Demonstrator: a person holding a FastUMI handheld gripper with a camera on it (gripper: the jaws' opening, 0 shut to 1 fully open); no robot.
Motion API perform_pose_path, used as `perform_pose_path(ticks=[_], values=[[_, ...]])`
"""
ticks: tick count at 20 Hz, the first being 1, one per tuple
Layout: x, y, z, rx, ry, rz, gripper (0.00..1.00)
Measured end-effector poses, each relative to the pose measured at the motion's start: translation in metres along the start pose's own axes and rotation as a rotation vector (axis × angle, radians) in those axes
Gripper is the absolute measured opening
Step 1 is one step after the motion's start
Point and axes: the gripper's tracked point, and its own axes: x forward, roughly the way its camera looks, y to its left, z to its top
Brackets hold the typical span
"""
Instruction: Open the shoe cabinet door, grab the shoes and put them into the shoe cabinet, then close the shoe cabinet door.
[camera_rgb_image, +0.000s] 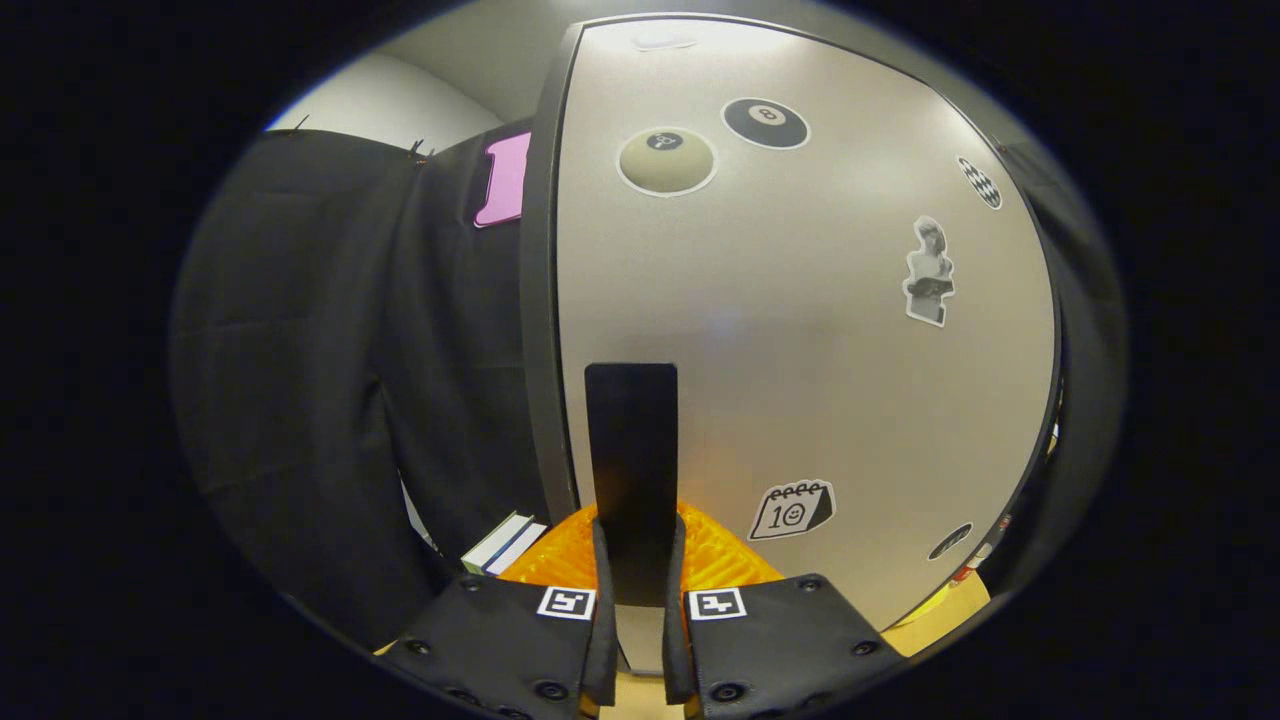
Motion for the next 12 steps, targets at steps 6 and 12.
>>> perform_pose_path(ticks=[6,12], values=[[-0.008,0.0,-0.002,-0.02,0.03,0.022,0.08],[-0.032,0.0,-0.004,-0.023,0.025,0.027,0.08]])
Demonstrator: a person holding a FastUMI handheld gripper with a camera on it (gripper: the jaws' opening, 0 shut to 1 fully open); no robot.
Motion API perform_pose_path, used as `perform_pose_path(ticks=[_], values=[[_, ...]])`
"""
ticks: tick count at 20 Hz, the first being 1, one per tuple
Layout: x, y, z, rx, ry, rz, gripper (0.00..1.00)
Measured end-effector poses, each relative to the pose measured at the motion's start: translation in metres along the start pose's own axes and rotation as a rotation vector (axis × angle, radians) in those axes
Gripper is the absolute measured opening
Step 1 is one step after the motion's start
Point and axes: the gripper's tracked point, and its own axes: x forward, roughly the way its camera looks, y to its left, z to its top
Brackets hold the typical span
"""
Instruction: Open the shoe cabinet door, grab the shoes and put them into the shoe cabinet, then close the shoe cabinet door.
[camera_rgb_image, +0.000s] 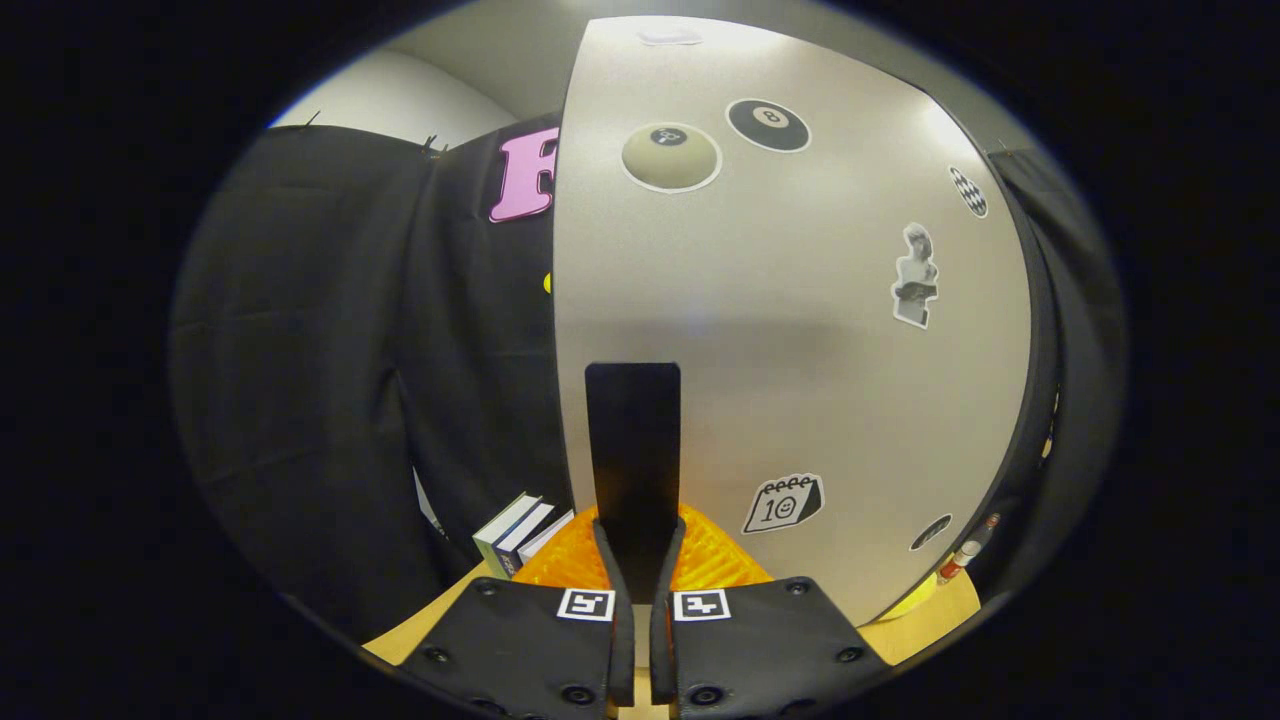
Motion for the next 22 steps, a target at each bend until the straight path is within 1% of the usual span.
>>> perform_pose_path(ticks=[5,14,19,22], values=[[-0.022,-0.006,-0.003,-0.003,-0.002,0.013,0.08],[-0.065,-0.026,-0.009,-0.012,-0.033,-0.013,0.07],[-0.082,-0.04,-0.011,-0.016,-0.036,-0.026,0.07],[-0.09,-0.048,-0.013,-0.016,-0.039,-0.048,0.07]])
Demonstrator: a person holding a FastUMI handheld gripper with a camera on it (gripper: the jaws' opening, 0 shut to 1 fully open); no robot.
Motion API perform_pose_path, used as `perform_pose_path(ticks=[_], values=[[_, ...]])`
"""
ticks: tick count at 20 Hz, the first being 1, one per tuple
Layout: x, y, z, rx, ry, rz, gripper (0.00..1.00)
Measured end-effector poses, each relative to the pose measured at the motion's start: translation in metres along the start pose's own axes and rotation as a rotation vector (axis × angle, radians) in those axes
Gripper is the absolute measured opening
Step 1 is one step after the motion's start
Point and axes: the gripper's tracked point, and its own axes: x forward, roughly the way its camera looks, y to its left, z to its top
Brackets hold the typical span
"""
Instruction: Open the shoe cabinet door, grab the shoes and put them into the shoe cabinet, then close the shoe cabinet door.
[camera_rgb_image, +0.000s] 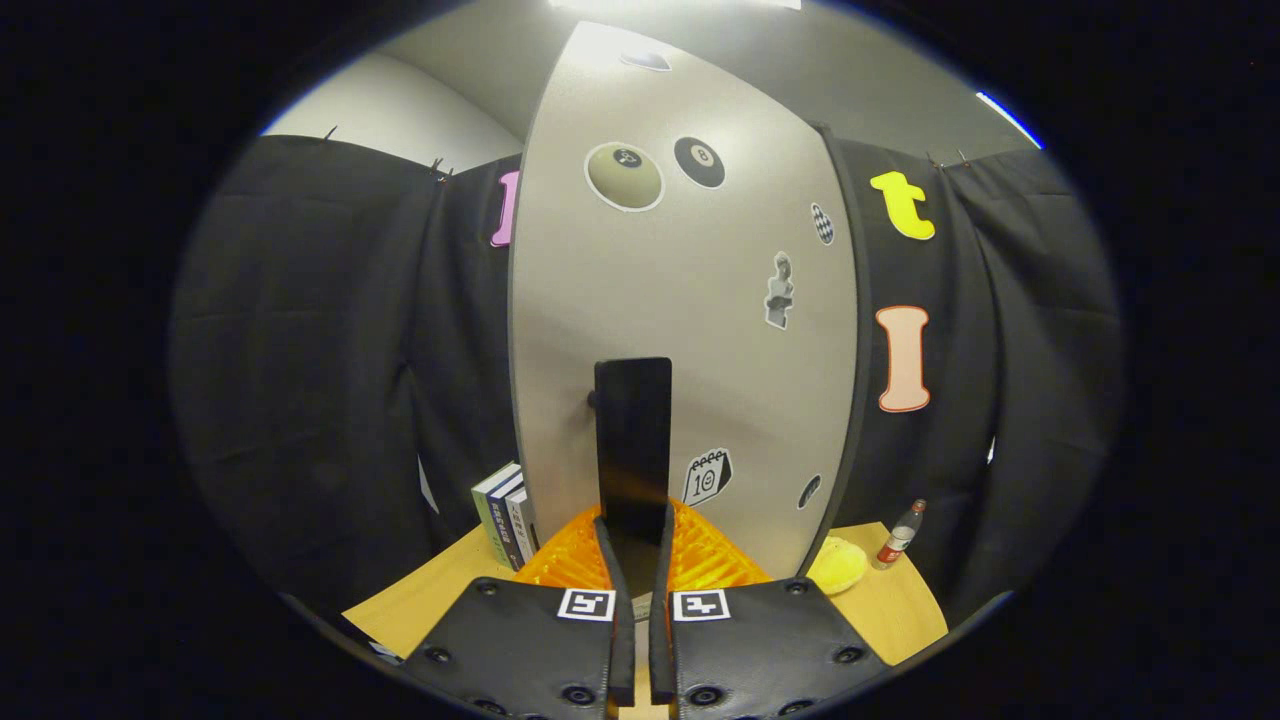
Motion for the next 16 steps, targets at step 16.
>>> perform_pose_path(ticks=[16], values=[[-0.042,-0.07,-0.005,-0.002,0.011,-0.116,0.06]])
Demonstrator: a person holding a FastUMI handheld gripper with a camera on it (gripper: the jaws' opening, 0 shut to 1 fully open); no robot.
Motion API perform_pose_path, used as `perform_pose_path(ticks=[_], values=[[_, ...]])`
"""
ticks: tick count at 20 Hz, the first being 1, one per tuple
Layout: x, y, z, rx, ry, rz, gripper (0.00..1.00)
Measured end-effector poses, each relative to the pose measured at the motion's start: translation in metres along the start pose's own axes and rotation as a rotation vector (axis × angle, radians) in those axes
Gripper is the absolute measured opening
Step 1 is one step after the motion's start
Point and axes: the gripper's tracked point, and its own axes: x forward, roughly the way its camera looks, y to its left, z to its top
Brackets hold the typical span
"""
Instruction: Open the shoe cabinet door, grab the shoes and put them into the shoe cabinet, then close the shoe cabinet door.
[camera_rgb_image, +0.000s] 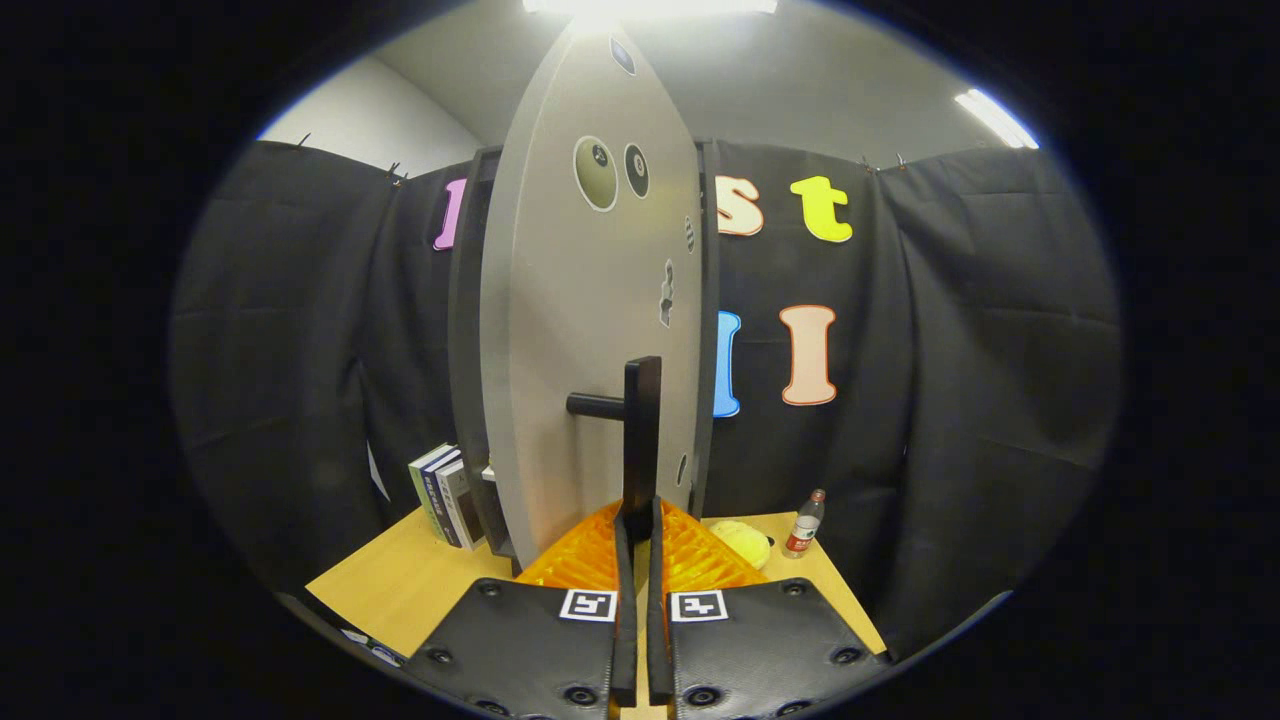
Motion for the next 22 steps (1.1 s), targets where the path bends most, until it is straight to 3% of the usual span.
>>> perform_pose_path(ticks=[12,15,18,22], values=[[0.001,-0.046,0.0,-0.052,-0.032,0.036,0.05],[0.002,-0.046,0.001,0.005,-0.046,0.037,0.05],[0.002,-0.034,0.005,0.077,-0.058,0.089,0.05],[0.002,-0.047,0.001,0.014,-0.049,0.027,0.06]])
